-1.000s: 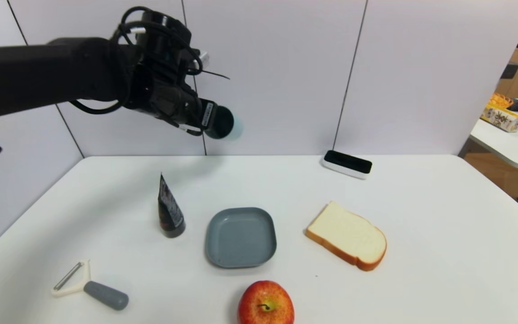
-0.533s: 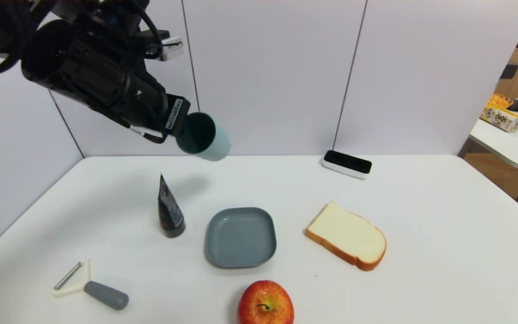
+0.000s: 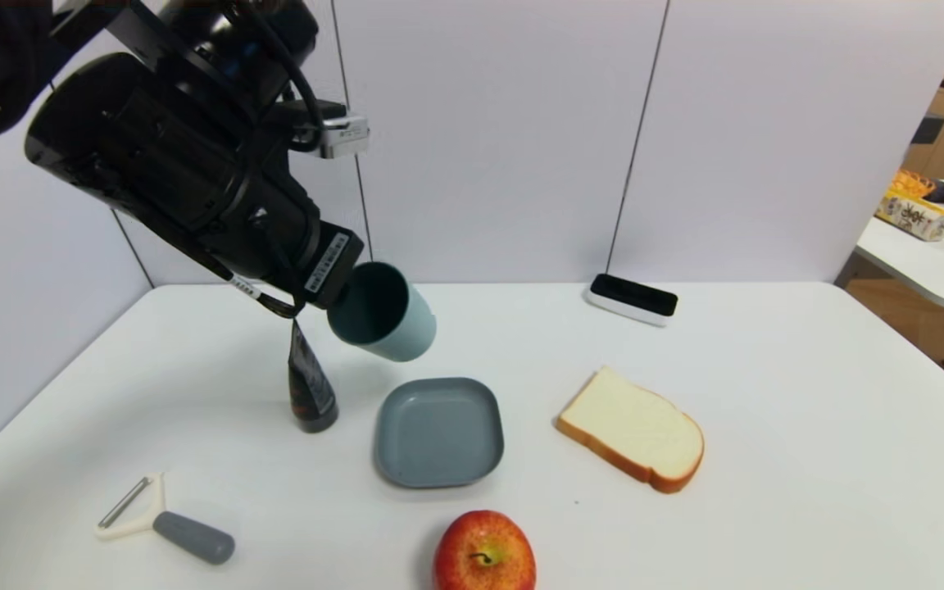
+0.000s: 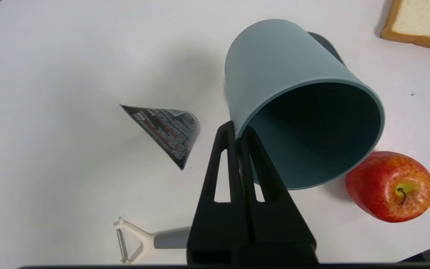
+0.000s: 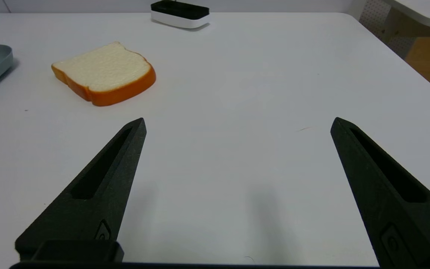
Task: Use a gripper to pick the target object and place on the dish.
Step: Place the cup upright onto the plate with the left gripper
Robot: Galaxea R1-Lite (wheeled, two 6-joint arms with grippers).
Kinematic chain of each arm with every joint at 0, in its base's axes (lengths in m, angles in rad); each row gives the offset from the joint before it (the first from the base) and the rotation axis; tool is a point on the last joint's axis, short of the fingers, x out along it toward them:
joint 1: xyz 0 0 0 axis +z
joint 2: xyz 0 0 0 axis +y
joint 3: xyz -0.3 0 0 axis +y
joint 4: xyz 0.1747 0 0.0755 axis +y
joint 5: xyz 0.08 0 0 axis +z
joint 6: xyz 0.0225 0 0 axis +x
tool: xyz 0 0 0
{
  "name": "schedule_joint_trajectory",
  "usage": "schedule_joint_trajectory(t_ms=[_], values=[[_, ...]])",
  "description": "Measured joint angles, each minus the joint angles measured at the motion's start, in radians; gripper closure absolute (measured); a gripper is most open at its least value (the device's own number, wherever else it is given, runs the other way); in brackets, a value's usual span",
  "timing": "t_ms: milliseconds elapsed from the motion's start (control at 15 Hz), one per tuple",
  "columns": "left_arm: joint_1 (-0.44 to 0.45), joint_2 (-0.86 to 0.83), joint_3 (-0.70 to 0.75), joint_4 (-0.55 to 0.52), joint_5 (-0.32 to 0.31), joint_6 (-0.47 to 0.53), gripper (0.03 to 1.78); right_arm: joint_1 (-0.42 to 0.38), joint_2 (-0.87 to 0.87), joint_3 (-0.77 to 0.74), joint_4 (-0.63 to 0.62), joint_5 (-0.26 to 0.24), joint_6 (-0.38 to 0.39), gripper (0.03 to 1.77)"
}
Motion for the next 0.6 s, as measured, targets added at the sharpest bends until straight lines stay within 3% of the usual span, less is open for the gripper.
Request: schedule_joint_trajectory(t_ms=[267, 600], values=[[-0.063, 0.052, 0.001, 0.006, 0.0, -0.002, 1.75, 0.0, 0.0, 0.0, 0.0, 0.0, 0.0, 0.09], [-0.106, 0.101, 0.001, 0.121, 0.0, -0.002, 1.75, 0.0, 0.0, 0.0, 0.0, 0.0, 0.0, 0.09]])
